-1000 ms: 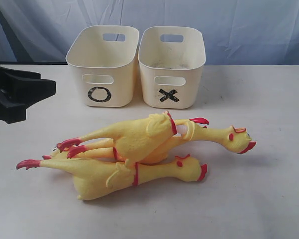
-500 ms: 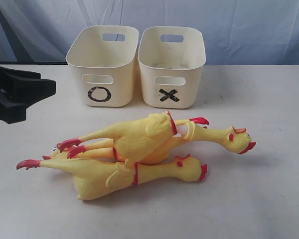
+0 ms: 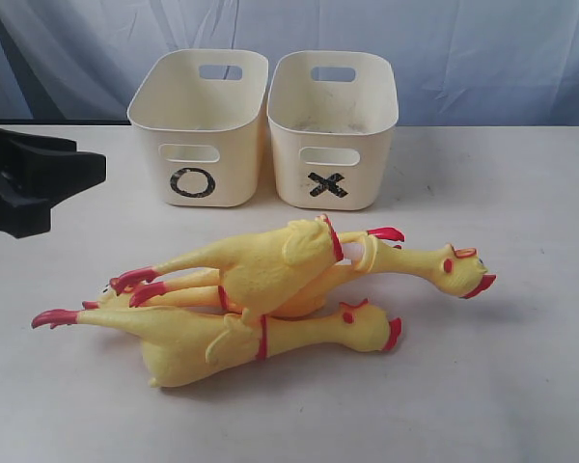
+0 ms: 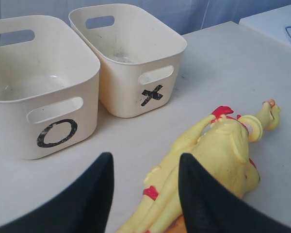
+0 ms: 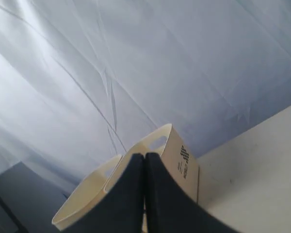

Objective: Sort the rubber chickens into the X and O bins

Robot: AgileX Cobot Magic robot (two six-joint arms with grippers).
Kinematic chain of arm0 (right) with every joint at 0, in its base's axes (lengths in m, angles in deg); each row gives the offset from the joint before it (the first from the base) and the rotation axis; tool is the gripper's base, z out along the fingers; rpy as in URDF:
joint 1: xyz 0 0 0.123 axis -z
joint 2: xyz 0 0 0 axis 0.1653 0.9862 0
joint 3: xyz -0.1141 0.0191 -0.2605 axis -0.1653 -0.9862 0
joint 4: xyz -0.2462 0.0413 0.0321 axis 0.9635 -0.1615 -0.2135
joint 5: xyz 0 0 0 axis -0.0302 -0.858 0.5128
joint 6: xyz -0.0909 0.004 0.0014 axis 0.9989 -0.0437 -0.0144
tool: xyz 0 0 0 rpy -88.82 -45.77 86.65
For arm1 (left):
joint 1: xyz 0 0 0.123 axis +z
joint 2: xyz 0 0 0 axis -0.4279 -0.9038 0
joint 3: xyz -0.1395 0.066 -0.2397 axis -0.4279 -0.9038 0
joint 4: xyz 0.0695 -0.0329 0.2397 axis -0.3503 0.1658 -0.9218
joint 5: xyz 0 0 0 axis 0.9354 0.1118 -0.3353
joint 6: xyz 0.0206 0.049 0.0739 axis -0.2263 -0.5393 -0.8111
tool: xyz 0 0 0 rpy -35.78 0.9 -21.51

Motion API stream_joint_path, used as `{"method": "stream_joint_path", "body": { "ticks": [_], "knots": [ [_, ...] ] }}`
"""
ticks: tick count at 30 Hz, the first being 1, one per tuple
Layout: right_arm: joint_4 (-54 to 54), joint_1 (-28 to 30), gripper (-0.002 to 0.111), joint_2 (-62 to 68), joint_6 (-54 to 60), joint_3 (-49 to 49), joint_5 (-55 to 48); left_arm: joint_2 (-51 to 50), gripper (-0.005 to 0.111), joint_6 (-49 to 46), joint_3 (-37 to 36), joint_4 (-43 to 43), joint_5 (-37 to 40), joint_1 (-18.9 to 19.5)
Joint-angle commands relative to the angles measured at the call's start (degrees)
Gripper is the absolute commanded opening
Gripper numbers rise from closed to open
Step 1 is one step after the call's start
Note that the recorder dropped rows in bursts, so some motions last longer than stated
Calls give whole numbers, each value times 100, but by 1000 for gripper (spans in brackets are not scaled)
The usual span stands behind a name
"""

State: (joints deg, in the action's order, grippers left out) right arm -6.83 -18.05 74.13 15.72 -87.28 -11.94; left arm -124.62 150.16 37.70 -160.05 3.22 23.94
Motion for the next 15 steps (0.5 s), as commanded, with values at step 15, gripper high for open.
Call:
{"method": "stream_joint_path", "body": {
  "ticks": [15],
  "knots": [
    [1166,-369,-1,2627,4168,2419,-2137,-13,42,40,14,19,308,12]
  ]
}}
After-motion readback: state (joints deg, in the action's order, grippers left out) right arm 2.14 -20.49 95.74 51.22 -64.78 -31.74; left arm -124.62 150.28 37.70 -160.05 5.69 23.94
